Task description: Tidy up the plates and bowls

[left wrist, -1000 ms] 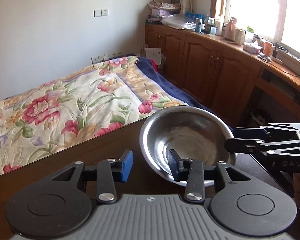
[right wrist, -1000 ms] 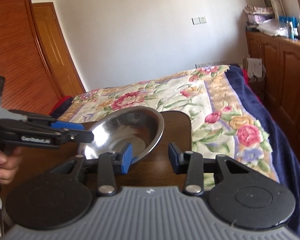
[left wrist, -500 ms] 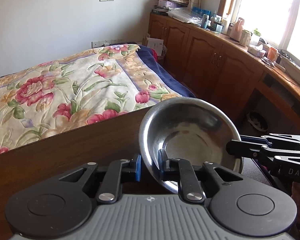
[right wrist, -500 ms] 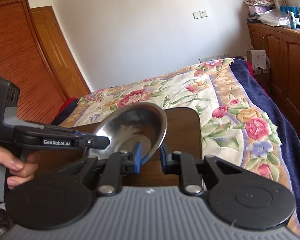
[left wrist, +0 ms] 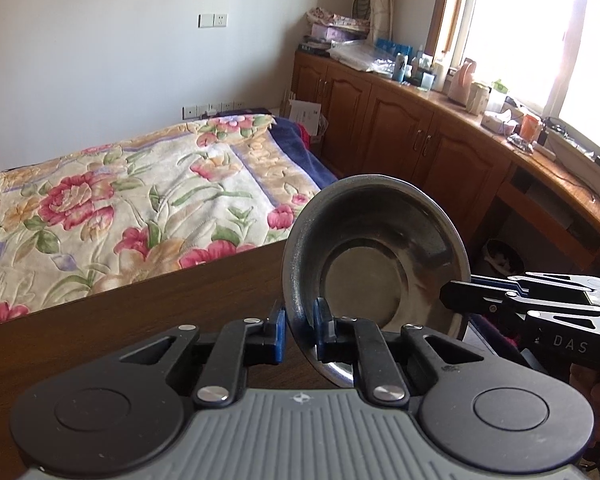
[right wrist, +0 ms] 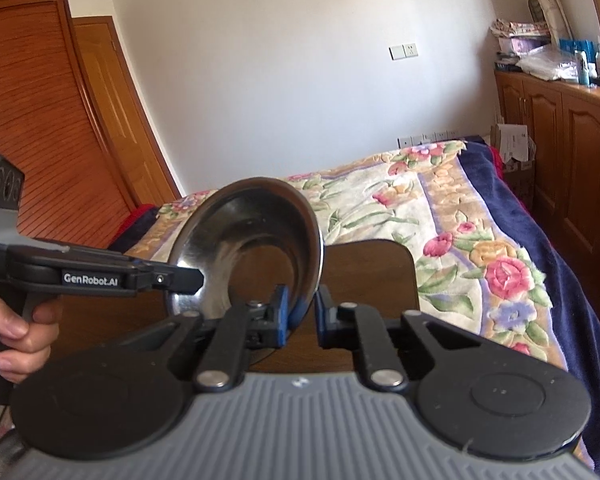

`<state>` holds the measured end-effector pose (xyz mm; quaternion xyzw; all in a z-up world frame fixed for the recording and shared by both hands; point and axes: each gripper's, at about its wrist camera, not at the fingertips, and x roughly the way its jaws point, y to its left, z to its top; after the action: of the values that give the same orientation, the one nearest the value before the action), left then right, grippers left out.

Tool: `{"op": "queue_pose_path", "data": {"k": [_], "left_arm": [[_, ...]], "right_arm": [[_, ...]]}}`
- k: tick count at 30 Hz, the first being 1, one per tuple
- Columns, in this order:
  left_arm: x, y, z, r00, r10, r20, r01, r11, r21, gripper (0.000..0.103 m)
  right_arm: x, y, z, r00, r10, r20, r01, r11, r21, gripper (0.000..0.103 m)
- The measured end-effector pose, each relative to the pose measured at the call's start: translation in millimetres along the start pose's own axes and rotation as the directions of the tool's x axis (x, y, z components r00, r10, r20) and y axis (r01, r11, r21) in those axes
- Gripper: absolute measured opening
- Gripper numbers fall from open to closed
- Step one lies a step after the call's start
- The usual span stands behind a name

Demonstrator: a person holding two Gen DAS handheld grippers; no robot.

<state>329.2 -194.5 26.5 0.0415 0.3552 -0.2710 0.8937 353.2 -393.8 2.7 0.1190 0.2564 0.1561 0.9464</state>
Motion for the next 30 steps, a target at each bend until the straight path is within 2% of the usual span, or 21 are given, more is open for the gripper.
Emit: {"op": "queue_pose_path", "data": {"k": [14,30], "left_arm": [[-73.2,-11.0,-3.9,0.995,0.015,0.097,-0.02,0.999,0.048,0.015],[-137.1,-17.5,-52.6,0.99,0.025,0.141,-0.033,0.998,0.056,0.015]], "right_arm": [[-37.5,35.5,11.1,0.998,-0.006,0.068,0.01,0.998,-0.068,0.016],[-71.0,66.4,-15.5,0.995,0.013,0.096,-0.004,0.996,-0.093,0.015]]}}
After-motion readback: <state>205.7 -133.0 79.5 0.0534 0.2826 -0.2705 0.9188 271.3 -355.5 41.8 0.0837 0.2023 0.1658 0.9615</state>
